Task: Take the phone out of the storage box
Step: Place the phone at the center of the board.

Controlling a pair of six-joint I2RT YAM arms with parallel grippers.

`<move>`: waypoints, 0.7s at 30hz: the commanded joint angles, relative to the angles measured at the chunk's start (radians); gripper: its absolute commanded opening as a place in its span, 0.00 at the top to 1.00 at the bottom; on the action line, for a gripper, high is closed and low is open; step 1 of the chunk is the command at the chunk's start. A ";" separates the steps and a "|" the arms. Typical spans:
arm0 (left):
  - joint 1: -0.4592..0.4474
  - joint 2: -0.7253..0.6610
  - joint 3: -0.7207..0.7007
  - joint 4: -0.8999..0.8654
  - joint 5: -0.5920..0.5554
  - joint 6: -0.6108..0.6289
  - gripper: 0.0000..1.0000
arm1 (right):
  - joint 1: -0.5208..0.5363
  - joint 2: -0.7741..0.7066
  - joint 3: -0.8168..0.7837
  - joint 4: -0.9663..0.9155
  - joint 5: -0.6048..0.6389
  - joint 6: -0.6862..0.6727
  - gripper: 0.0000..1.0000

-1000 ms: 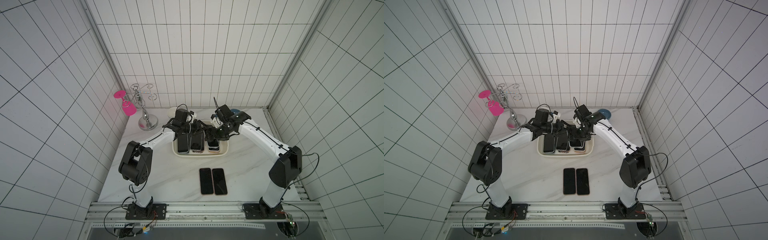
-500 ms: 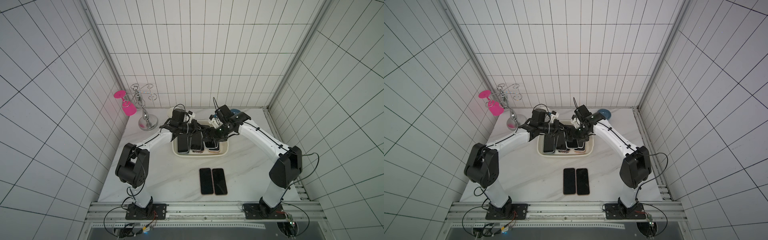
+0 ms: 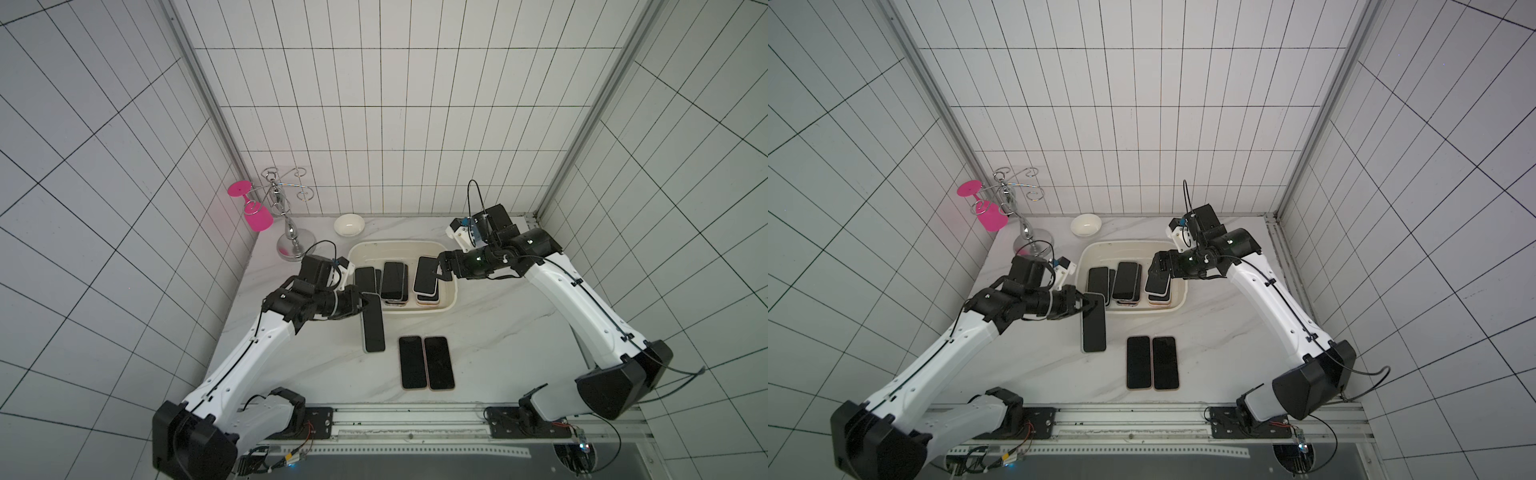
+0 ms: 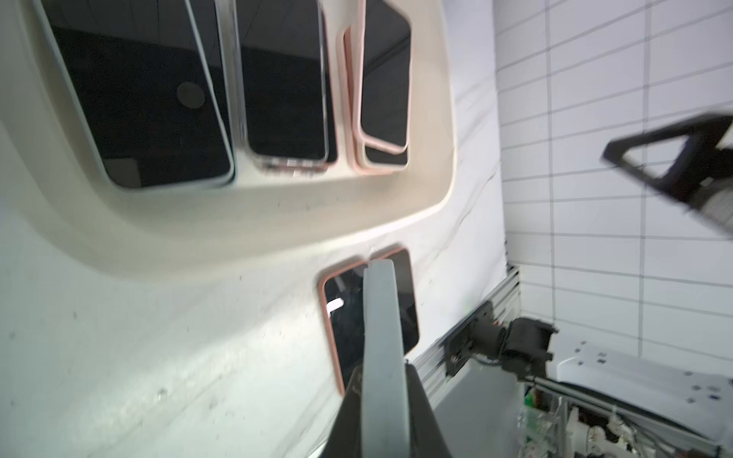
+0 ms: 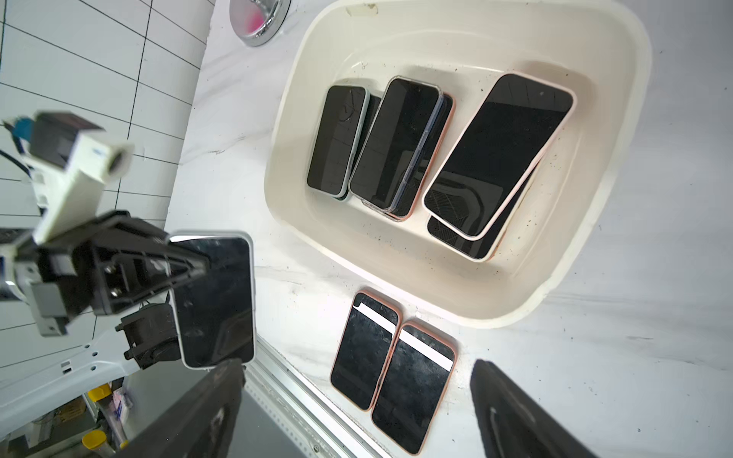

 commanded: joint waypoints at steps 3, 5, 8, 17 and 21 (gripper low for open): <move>-0.136 -0.064 -0.193 0.136 -0.128 -0.146 1.00 | -0.006 0.017 -0.037 -0.033 -0.042 -0.034 0.07; -0.145 -0.036 -0.226 0.227 -0.113 -0.163 1.00 | -0.006 0.023 -0.037 -0.034 -0.040 -0.036 0.08; -0.149 0.043 -0.243 0.325 -0.078 -0.154 1.00 | -0.006 0.024 -0.044 -0.035 -0.035 -0.039 0.08; -0.152 0.221 -0.290 0.452 -0.008 -0.101 1.00 | -0.007 0.026 -0.093 -0.035 0.009 -0.051 0.08; -0.152 0.272 -0.301 0.493 0.019 -0.097 1.00 | -0.007 0.035 -0.097 -0.036 0.019 -0.056 0.08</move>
